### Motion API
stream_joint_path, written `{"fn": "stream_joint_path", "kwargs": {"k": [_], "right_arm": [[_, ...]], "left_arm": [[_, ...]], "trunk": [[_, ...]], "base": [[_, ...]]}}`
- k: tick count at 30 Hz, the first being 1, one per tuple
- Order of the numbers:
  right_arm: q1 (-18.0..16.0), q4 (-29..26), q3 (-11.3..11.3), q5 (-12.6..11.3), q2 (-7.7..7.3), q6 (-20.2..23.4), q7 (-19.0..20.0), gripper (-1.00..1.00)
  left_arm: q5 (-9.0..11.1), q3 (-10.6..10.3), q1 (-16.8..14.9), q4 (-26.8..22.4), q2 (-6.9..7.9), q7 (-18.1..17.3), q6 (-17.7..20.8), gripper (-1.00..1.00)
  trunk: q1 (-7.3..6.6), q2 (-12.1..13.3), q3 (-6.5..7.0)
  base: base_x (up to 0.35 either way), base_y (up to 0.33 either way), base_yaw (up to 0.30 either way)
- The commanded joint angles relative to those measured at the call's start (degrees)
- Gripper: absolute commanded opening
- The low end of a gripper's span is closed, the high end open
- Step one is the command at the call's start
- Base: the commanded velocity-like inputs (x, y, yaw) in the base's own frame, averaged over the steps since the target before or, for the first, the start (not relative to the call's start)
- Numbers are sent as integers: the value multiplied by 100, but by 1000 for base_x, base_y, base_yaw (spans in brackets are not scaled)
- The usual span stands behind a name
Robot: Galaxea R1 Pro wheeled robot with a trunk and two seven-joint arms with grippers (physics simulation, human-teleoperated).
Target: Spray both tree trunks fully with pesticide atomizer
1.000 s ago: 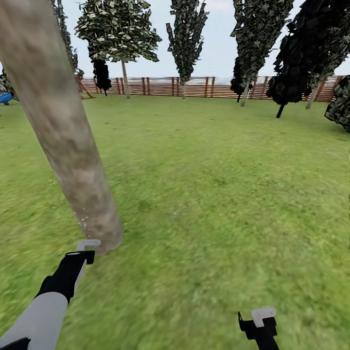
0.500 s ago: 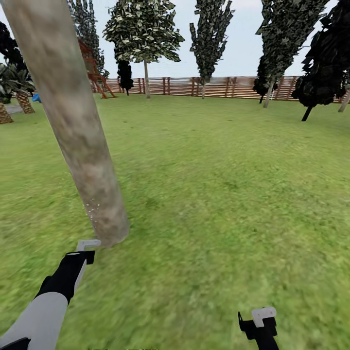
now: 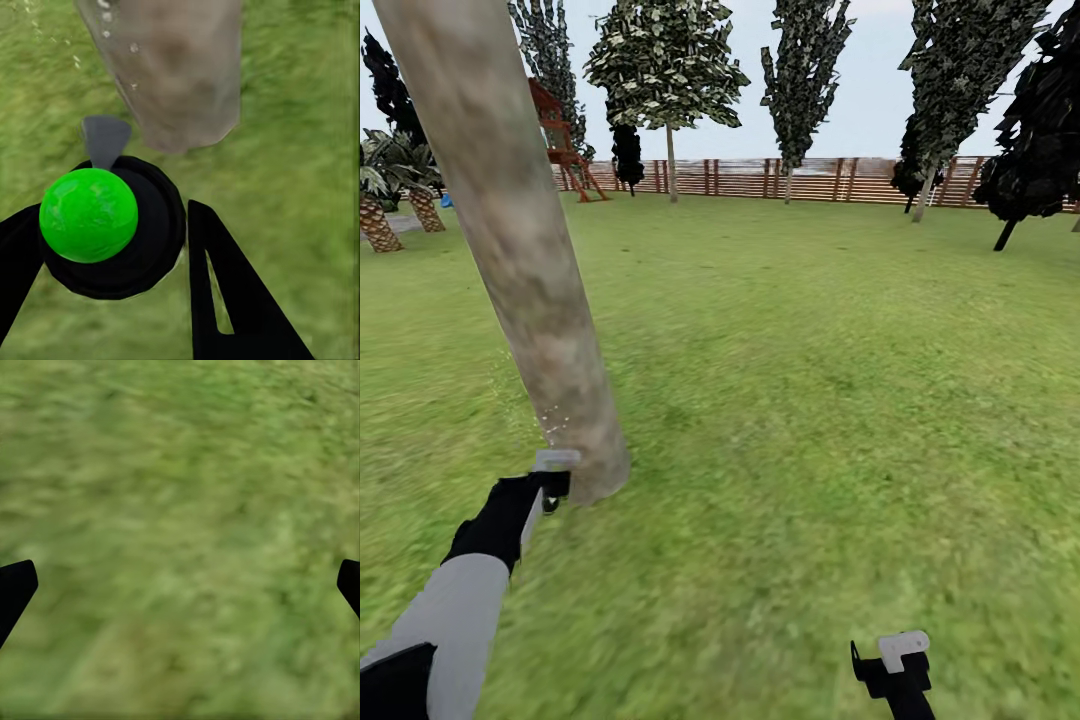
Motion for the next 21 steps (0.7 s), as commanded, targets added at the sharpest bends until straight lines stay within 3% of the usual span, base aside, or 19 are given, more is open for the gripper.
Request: {"fn": "stream_joint_path", "kwargs": {"k": [1,6,7,10,12,15,16,18,21], "right_arm": [[0,0,0,0,0,0,0,100],[-1,2,1,0,0,0,0,100],[-1,2,0,0,0,0,0,100],[-2,6,0,0,0,0,0,100],[-1,8,0,0,0,0,0,100],[-1,8,0,0,0,0,0,100],[-1,8,2,0,0,0,0,100],[-1,9,4,2,0,0,0,100],[0,4,2,0,0,0,0,100]], "left_arm": [[-24,-9,-147,0,51,-89,220,-100],[-23,-14,-396,8,603,-161,502,-100],[-22,-26,-420,6,595,-163,505,-100],[-18,-320,-472,0,475,-183,515,-100],[-31,-453,-700,11,532,-194,561,-100],[-31,-477,-840,11,874,-212,737,-100],[-24,-486,-859,15,1106,-297,819,-100],[-31,-498,-826,1,1194,-374,842,-100],[-26,-523,-794,-8,1193,-400,846,-100]], "trunk": [[0,0,-1],[0,0,-1],[0,0,-1],[0,0,-1],[0,0,-1],[0,0,-1],[0,0,-1],[0,0,-1],[0,0,-1]], "base": [[0,0,0],[0,0,0],[0,0,0],[0,0,0],[0,0,0],[0,0,0],[0,0,0],[0,0,0],[0,0,0]]}}
